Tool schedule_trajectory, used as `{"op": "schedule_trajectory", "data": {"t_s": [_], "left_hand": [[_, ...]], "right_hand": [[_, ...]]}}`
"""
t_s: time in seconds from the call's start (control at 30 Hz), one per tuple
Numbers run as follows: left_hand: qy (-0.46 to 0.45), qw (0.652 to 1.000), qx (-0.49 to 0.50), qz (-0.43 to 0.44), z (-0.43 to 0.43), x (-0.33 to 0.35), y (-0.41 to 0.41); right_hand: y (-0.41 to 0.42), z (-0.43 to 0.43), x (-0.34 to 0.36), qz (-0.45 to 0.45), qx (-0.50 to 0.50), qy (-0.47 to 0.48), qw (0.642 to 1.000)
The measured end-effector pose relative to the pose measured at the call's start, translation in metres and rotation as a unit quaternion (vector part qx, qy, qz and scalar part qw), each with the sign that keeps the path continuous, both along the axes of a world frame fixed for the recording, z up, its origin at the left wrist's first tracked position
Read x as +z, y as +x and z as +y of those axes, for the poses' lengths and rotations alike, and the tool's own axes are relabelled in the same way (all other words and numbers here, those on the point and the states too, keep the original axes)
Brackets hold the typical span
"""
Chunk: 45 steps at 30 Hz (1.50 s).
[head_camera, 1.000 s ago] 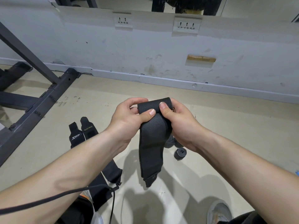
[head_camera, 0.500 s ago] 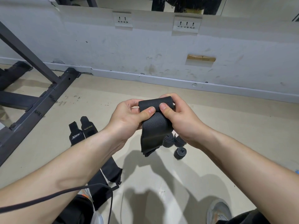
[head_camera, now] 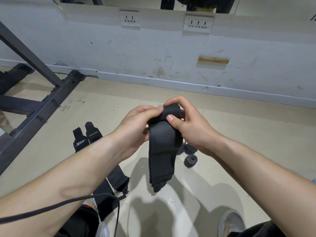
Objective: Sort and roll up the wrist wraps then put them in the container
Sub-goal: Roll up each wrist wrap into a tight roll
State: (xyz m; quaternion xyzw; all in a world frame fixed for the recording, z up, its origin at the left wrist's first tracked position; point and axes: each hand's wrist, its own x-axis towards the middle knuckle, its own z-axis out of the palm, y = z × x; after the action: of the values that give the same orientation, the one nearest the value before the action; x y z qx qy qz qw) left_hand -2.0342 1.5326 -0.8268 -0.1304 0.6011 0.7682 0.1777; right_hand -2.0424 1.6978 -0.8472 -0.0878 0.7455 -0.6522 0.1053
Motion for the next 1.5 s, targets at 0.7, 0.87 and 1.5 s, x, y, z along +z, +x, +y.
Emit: {"op": "schedule_trajectory", "data": {"t_s": [0.7,0.87,1.5], "left_hand": [[-0.163,0.970,0.004,0.178,-0.012,0.000,-0.004],[-0.160,0.973,0.009,0.168,-0.011,0.000,-0.003],[-0.051,0.994,0.022,0.095,0.000,-0.001,-0.003]], "right_hand": [[-0.009,-0.004,-0.001,-0.189,-0.072,-0.118,0.972],[-0.006,-0.005,-0.004,-0.151,-0.071,-0.134,0.977],[-0.002,-0.001,0.007,-0.120,-0.035,-0.070,0.990]]}}
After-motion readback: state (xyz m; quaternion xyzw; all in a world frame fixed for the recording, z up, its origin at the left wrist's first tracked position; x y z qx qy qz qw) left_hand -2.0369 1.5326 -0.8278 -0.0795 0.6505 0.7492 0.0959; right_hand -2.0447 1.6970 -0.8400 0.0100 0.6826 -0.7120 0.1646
